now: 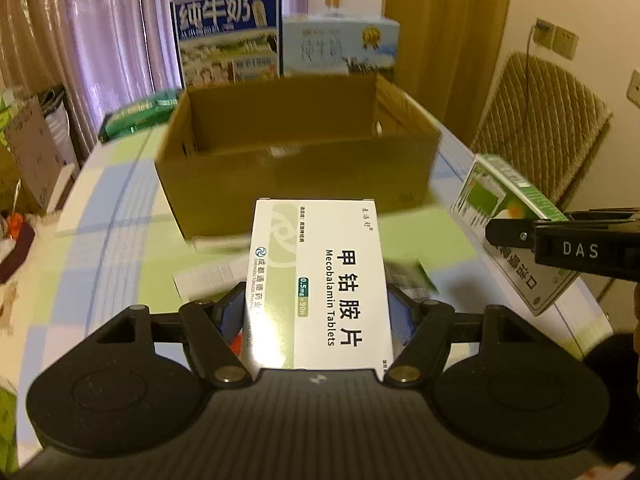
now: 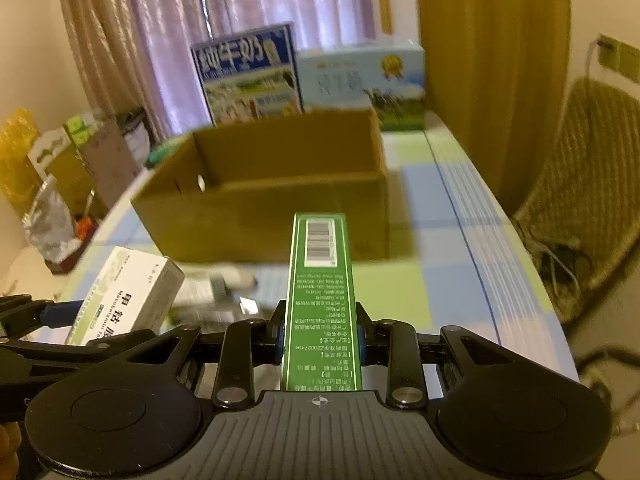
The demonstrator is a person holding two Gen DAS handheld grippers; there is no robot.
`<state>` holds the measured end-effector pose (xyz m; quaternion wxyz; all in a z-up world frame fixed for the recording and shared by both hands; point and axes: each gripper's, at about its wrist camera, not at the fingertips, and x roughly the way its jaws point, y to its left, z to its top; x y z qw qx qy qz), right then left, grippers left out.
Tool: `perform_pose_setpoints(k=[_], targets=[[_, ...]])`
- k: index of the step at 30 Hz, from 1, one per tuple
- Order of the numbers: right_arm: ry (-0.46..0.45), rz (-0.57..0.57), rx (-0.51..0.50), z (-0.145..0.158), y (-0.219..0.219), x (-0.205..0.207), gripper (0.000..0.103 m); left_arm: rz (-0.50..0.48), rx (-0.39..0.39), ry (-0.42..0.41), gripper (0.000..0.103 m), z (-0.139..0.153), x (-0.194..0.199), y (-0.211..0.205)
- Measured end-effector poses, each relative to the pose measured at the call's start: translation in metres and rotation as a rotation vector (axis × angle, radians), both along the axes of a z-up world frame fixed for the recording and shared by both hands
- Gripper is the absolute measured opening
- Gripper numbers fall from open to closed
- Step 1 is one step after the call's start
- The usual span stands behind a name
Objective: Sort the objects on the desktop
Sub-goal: 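Carry both boxes into the cardboard box and open both tools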
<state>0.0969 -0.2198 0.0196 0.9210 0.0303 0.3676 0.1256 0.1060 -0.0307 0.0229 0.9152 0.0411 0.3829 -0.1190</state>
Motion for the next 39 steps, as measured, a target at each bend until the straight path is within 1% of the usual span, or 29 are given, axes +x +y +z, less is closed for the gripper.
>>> perform_pose_setpoints(k=[6, 9, 11, 15, 19, 24, 28, 30, 31, 39], targets=[[-0.082, 0.036, 0.008, 0.028, 0.015, 0.059, 0.028, 0.017, 0.007, -0.060, 0.066, 0.026, 0.055, 0.011], [-0.113, 0.052, 0.000, 0.035, 0.024, 0.089, 0.028, 0.019, 0.007, -0.077, 0.067, 0.032, 0.086, 0.015], [-0.120, 0.062, -0.004, 0.034, 0.030, 0.110, 0.027, 0.023, 0.016, -0.082, 0.067, 0.032, 0.108, 0.016], [-0.102, 0.066, -0.007, 0.026, 0.040, 0.148, 0.028, 0.032, -0.009, -0.055, 0.067, 0.022, 0.147, 0.017], [-0.080, 0.066, -0.017, 0.013, 0.046, 0.175, 0.028, 0.023, -0.007, -0.042, 0.067, 0.013, 0.174, 0.015], [-0.066, 0.065, -0.020, 0.003, 0.049, 0.199, 0.028, 0.026, -0.023, -0.028, 0.067, 0.002, 0.198, 0.013], [-0.065, 0.068, -0.016, -0.002, 0.052, 0.207, 0.028, 0.039, -0.055, -0.019, 0.067, -0.004, 0.212, 0.014], [-0.061, 0.068, -0.014, -0.006, 0.052, 0.210, 0.028, 0.054, -0.065, -0.023, 0.074, -0.005, 0.216, 0.016], [-0.059, 0.068, -0.012, -0.007, 0.053, 0.211, 0.028, 0.062, -0.069, -0.034, 0.077, -0.005, 0.216, 0.018], [-0.070, 0.054, 0.008, -0.010, 0.051, 0.215, 0.028, 0.097, -0.076, -0.081, 0.079, 0.002, 0.204, 0.032]])
